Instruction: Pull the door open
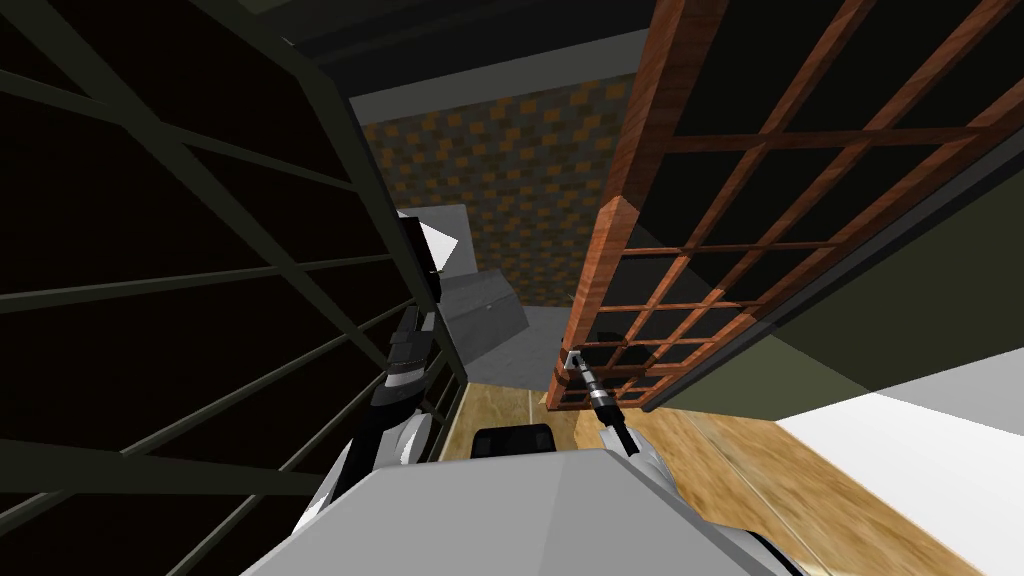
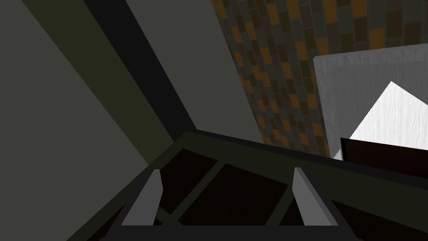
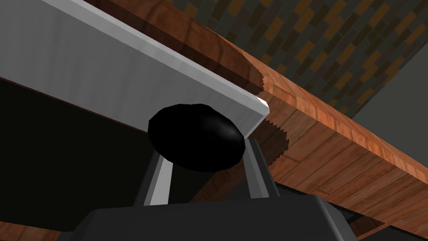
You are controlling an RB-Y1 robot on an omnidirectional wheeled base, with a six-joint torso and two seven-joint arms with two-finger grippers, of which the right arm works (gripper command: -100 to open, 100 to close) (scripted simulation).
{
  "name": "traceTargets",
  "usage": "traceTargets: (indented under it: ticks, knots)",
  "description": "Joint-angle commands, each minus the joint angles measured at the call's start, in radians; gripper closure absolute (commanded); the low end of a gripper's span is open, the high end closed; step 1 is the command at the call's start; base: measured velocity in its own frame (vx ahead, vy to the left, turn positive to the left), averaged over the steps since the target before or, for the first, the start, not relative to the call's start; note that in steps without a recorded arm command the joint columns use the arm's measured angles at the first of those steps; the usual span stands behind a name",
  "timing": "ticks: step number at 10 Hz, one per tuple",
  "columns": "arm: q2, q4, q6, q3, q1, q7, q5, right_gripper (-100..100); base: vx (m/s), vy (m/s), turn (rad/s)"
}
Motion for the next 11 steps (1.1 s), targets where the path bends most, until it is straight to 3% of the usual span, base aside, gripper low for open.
traceTargets:
  ticks: [1,7,11]
  knots:
    - [0.007,0.005,-0.001,0.016,-0.003,-0.05,-0.016,100,-0.038,-0.021,0.07]
    - [0.004,0.007,0.005,0.041,-0.008,-0.177,-0.067,100,-0.043,-0.023,0.058]
    - [0.0,0.009,0.012,0.067,-0.014,-0.293,-0.12,100,-0.055,-0.024,0.07]
